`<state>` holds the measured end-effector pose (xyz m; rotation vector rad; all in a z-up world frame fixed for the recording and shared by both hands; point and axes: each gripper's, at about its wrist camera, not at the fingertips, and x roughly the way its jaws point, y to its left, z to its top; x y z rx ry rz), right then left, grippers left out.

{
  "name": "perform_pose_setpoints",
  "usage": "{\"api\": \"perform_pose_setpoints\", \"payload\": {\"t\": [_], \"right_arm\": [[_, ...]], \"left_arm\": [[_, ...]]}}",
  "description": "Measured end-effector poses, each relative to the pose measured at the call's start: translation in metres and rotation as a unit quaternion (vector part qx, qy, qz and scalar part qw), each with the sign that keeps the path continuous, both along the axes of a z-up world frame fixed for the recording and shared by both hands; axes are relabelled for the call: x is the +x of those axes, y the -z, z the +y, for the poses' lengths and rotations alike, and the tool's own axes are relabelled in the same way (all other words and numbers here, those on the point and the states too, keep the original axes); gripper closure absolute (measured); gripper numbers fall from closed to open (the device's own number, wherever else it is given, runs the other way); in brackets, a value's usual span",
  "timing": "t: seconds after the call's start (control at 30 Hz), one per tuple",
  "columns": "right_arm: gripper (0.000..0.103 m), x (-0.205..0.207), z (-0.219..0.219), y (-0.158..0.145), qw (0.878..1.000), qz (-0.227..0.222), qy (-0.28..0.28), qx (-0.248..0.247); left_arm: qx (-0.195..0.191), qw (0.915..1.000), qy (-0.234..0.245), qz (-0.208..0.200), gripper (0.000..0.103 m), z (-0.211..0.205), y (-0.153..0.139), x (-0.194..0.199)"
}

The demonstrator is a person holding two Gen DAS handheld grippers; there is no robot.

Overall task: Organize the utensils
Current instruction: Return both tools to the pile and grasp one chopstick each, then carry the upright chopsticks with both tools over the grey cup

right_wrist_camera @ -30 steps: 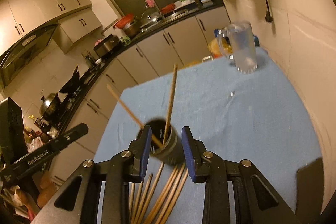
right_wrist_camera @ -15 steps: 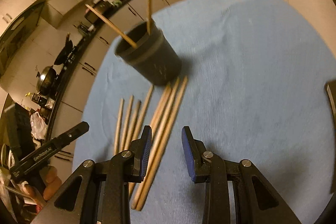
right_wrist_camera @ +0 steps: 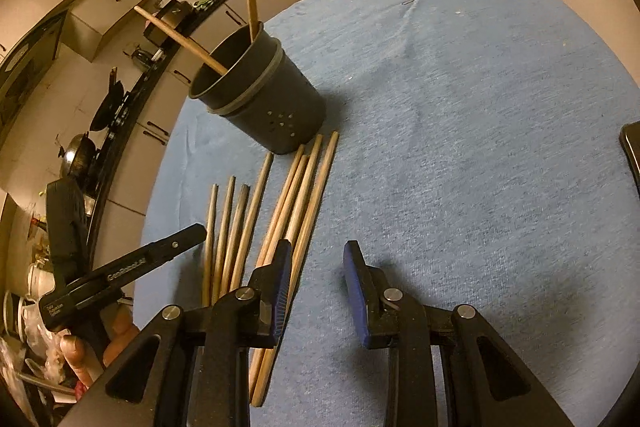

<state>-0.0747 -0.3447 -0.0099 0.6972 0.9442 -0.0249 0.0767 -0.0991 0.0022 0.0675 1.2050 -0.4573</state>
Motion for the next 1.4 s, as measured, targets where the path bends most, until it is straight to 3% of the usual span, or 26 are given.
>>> {"api": "perform_pose_setpoints", "payload": {"t": [0.07,0.17,0.27,0.37,0.53,0.6,0.83,0.93,1.0,1.1,1.4], "right_arm": [[0.077,0.006,-0.002,0.0,1.0,0.005,0.001,-0.001],[0.078,0.018,-0.002,0.0,1.0,0.014,0.002,-0.008],[0.079,0.031,0.001,0.001,1.0,0.024,-0.002,-0.019],[0.085,0.048,0.006,0.003,0.999,0.037,-0.005,-0.034],[0.09,0.072,0.016,0.01,0.994,0.077,-0.002,-0.083],[0.09,0.076,0.019,0.011,0.993,0.083,-0.002,-0.082],[0.091,0.093,0.043,0.008,0.98,0.108,-0.023,-0.163],[0.095,0.095,0.047,0.006,0.978,0.1,-0.036,-0.178],[0.096,0.087,0.042,0.003,0.986,0.082,-0.031,-0.142],[0.096,0.065,0.038,-0.011,0.991,0.041,-0.022,-0.129],[0.096,0.012,0.033,-0.063,0.992,-0.088,-0.014,-0.093]], "left_arm": [[0.014,0.9999,-0.004,-0.007,0.096,-0.002,0.003,0.0],[0.033,0.9992,-0.011,-0.018,0.096,-0.001,0.002,-0.003],[0.033,0.9992,-0.015,-0.018,0.096,0.004,0.002,-0.003],[0.025,0.9994,-0.02,-0.015,0.096,0.009,0.003,-0.002],[0.023,0.9995,-0.015,-0.018,0.096,0.011,0.003,-0.001],[0.024,0.9994,-0.015,-0.018,0.096,0.009,0.006,0.001],[0.043,0.9983,-0.007,-0.039,0.096,-0.005,0.008,0.003],[0.032,0.9987,0.0,-0.039,0.096,-0.004,0.008,0.0],[0.016,0.9993,0.003,-0.034,0.096,0.0,0.006,-0.002],[-0.015,0.9989,0.003,-0.045,0.096,0.009,-0.006,-0.009],[-0.08,0.9902,0.002,-0.115,0.097,0.03,-0.072,-0.044]]}}
